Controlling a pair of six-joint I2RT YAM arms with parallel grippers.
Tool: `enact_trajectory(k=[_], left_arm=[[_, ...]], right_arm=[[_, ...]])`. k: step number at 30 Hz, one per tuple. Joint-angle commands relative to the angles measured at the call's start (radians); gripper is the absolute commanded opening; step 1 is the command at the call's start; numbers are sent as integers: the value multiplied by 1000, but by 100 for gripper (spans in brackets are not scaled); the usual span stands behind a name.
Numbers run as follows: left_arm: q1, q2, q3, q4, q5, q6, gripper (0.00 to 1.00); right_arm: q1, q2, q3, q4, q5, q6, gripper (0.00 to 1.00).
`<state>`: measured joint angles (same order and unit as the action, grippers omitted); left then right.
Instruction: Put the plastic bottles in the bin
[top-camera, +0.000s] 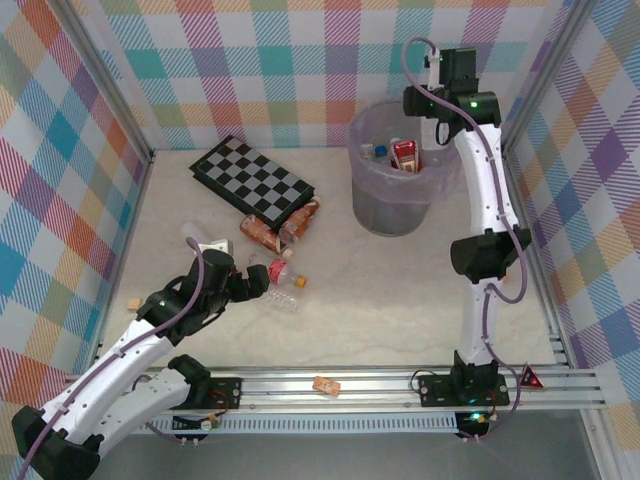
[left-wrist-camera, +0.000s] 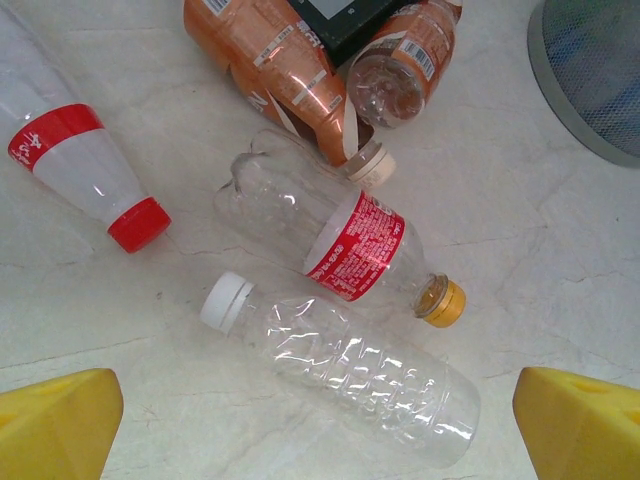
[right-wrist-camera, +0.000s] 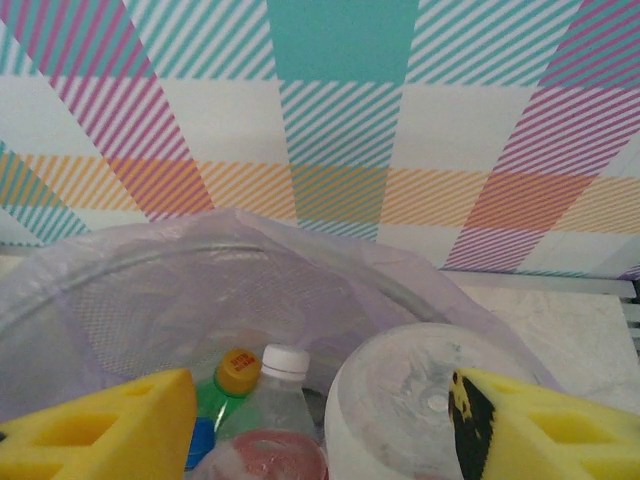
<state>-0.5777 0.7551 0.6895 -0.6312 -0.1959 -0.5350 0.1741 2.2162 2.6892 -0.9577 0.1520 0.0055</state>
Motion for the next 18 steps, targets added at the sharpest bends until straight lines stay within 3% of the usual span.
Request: enact_trajectory(k=[1,6,12,18], left_arm=[[10,-7,-17,-16,2,-16,100],[10,11,-16,0,20,-20,100],[10,3,-13,-14,13,-21,100],[31,22,-5,-58,-36,-62,100]], right_arm=[[-7,-7,-2,-14,-41,-3,68],[-7,-53,-116,-2,-60,24,67],[-7,-58,-50,-33,-85,33,68],[-7,-150,-19,-29,-111,40,82]])
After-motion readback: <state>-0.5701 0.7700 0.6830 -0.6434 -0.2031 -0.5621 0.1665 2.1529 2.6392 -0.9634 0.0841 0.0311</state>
